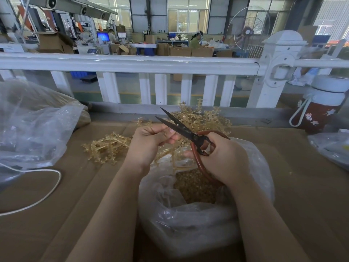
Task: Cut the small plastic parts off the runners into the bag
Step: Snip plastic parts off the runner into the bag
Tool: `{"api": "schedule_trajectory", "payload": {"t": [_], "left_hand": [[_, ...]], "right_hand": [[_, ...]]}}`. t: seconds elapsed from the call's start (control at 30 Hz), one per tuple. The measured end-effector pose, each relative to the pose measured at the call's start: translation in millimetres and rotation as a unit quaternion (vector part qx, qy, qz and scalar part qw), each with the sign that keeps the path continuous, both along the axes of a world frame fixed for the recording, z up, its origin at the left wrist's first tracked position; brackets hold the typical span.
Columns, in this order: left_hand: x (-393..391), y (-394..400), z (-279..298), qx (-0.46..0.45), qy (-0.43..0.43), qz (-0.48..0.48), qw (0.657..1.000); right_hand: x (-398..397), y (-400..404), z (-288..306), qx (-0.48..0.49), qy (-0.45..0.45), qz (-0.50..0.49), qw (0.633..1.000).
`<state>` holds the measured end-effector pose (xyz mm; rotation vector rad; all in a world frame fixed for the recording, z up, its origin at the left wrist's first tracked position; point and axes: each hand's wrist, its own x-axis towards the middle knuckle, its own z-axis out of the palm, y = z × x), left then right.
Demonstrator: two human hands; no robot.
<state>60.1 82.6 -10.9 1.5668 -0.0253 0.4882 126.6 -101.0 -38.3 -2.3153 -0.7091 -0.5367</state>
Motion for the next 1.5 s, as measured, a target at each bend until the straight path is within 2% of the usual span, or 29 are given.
{"api": "schedule_trajectory", "payload": {"t": [0.53,0.9,1.3,1.5], "left_hand": [[-0.6,4.0,-0.6,-0.004,0.02,0.007,1.0],[1.0,6.3,2.5,0.072,0.007,-0.004,0.997],[0.8,6.3,3.3,0.066,0.0,-0.013,0.998],[0.3,5.2,3.7,0.065,-0.004,-0.016,0.998]], "right_hand": [[1.0,-0.1,-1.1,0.0,0.028,0.021,0.999],[1.9,-2.1,-0.7,-0.029,0.006,0.016,0.999],[0.6,-0.2,0.5,0.018,0.059,0.046,0.997],[0.5,-0.2,0.0,0.032,0.057,0.055,0.996]]}}
